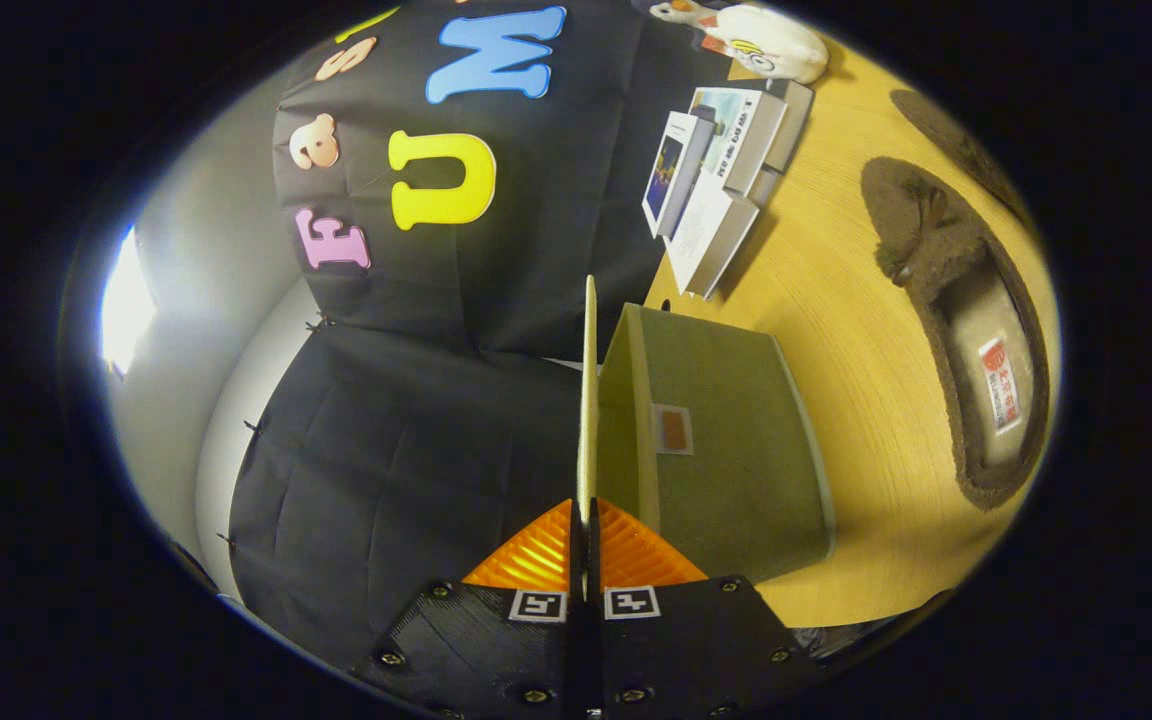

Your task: Open the storage box then place both shoes into the box .Put the left shoe in first, then the right shoe, with the right side of both shoes facing outward in a uniform manner.

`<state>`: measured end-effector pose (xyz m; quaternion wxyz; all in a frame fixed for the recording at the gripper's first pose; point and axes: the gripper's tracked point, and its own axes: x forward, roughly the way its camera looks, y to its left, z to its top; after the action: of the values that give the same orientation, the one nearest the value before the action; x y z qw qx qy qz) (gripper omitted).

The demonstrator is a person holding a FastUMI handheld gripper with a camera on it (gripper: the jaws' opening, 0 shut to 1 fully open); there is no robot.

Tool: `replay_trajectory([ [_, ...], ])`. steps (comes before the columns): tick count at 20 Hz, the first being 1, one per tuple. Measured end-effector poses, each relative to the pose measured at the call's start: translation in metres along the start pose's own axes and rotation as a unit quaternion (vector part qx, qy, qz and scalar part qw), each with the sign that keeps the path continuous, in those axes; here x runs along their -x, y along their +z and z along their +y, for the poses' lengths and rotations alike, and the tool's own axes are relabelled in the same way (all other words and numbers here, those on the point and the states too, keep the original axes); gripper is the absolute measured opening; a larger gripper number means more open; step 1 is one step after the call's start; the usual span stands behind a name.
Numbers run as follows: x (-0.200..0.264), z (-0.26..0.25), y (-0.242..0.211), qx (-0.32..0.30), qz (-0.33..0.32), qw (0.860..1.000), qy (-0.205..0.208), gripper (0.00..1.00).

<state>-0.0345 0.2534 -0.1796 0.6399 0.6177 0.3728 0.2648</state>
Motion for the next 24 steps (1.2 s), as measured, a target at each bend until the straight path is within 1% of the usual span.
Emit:
replay_trajectory([
  [5, -0.007, 0.034, 0.004, 0.03, 0.009, 1.0, 0.004, 0.0],
  [10, -0.02, 0.073, 0.0, 0.072, 0.014, 0.997, -0.01, 0.0],
  [17, -0.05, 0.122, -0.019, 0.151, 0.028, 0.987, -0.034, 0.0],
  [21, -0.072, 0.142, -0.033, 0.169, 0.036, 0.984, -0.038, 0.0],
  [24, -0.086, 0.147, -0.039, 0.204, 0.036, 0.976, -0.065, 0.0],
])
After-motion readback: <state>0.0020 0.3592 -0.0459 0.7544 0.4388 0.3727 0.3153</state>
